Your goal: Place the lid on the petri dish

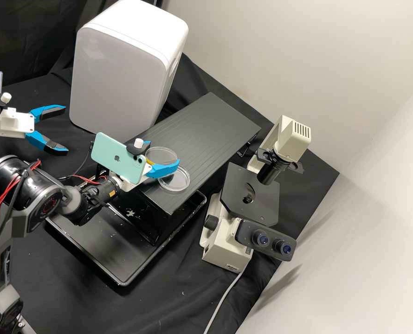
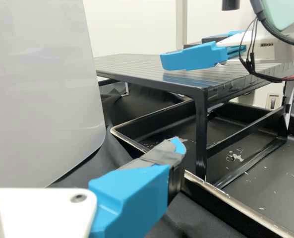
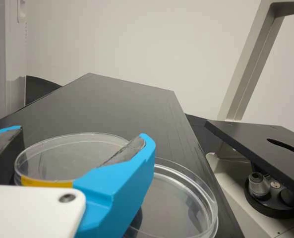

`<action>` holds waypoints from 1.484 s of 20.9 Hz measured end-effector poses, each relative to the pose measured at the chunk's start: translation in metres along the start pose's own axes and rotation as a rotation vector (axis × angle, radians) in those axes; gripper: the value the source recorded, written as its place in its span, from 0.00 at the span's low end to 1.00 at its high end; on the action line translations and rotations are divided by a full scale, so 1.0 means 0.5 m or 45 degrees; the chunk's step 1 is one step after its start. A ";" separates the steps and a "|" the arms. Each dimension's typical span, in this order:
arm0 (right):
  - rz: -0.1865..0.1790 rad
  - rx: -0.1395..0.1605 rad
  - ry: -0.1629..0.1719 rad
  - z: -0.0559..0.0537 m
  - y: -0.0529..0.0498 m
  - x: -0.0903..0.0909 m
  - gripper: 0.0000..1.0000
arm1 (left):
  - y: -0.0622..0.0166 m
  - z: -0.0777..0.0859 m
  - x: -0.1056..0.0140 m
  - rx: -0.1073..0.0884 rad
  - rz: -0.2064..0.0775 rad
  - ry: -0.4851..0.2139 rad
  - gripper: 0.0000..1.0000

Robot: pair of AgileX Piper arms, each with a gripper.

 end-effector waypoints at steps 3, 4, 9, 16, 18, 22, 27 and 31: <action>0.009 -0.001 -0.018 0.008 0.007 -0.011 0.00 | 0.000 0.000 0.000 0.000 0.000 0.000 1.00; 0.011 -0.006 -0.017 0.010 0.011 -0.015 0.00 | 0.000 0.000 0.000 0.000 0.000 0.000 1.00; 0.046 0.028 -0.062 0.035 0.034 -0.044 0.00 | 0.000 0.000 0.000 0.000 0.000 0.000 1.00; 0.093 0.067 -0.074 0.056 0.045 -0.063 0.00 | 0.000 0.000 0.000 0.000 0.000 0.000 1.00; 0.096 0.063 -0.071 0.059 0.046 -0.062 0.00 | 0.000 0.000 0.000 0.000 0.000 0.000 1.00; 0.097 0.076 -0.080 0.072 0.046 -0.060 0.00 | 0.000 0.000 0.000 0.000 0.000 0.000 1.00; 0.099 0.131 -0.107 0.092 0.043 -0.058 0.00 | 0.000 0.000 0.000 0.000 0.000 0.000 1.00; 0.112 0.207 -0.138 0.112 0.049 -0.058 0.00 | 0.000 0.000 0.000 -0.001 0.001 0.002 1.00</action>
